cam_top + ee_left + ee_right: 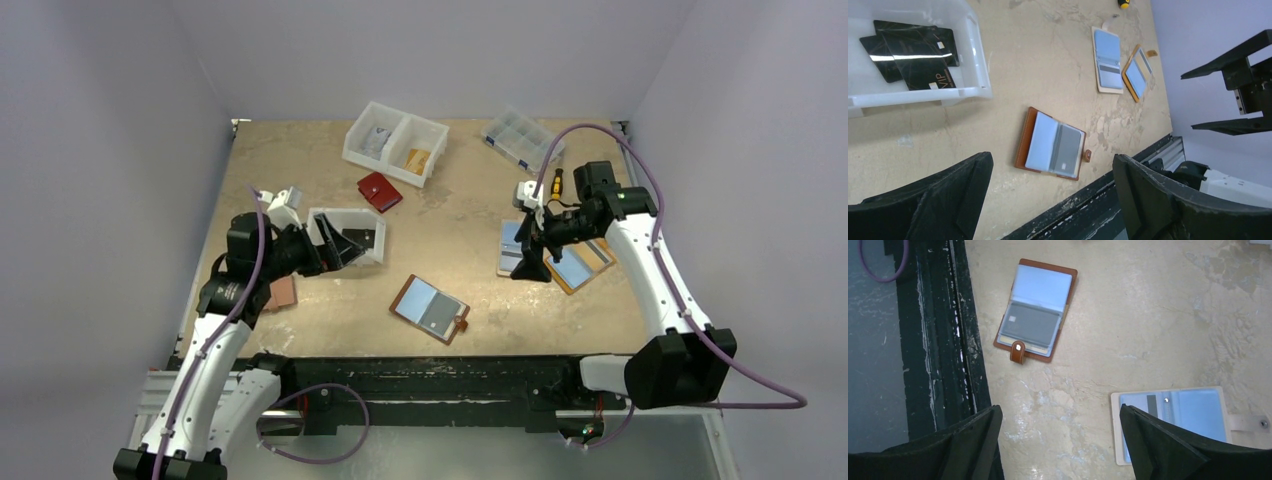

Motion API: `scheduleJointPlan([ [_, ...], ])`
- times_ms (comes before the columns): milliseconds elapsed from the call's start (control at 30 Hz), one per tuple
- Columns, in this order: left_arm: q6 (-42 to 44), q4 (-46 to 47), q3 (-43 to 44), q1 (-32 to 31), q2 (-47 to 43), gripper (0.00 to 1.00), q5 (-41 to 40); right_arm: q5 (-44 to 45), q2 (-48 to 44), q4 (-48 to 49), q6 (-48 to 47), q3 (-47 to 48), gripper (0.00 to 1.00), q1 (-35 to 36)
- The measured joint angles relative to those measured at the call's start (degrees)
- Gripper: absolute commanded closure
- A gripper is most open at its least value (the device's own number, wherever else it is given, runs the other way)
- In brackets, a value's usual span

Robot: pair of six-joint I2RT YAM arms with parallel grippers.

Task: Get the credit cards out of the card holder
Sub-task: Remove the credit card from the card holder.

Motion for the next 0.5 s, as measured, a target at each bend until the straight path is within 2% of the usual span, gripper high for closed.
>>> scheduleJointPlan([
  [300, 0.0, -1.4, -2.0, -0.2, -0.1, 0.05, 4.5, 1.0, 0.4, -0.7, 0.1, 0.0, 0.01, -1.2],
  [500, -0.1, -3.0, -4.9, -2.5, 1.4, 0.06, 5.0, 1.4, 0.4, 0.7, 1.6, -0.6, 0.01, -1.2],
])
